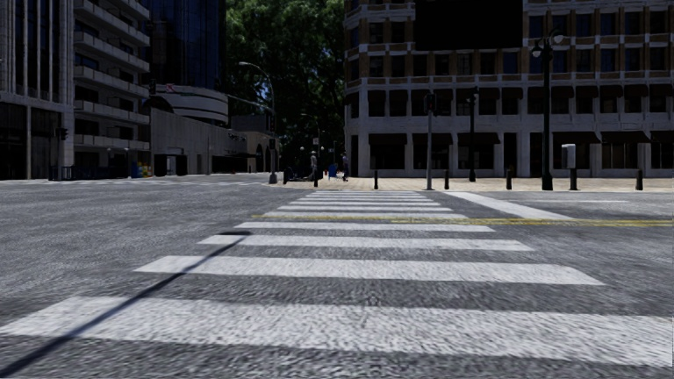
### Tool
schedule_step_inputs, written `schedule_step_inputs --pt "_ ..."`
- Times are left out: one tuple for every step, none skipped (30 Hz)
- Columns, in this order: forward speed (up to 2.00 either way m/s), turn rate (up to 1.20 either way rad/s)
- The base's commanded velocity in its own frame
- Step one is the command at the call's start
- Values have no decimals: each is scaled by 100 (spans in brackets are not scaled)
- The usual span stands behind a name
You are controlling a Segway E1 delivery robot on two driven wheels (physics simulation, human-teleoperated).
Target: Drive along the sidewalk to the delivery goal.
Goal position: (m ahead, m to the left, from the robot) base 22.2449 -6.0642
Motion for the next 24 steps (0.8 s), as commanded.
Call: schedule_step_inputs --pt "177 0" --pt "177 0" --pt "177 0" --pt "177 0" --pt "177 0" --pt "177 0" --pt "177 0" --pt "177 0" --pt "177 0" --pt "177 0" --pt "177 0" --pt "176 0" --pt "176 0" --pt "176 0" --pt "176 0" --pt "176 0" --pt "176 0" --pt "176 0" --pt "176 0" --pt "176 0" --pt "176 0" --pt "176 0" --pt "176 0" --pt "176 0"
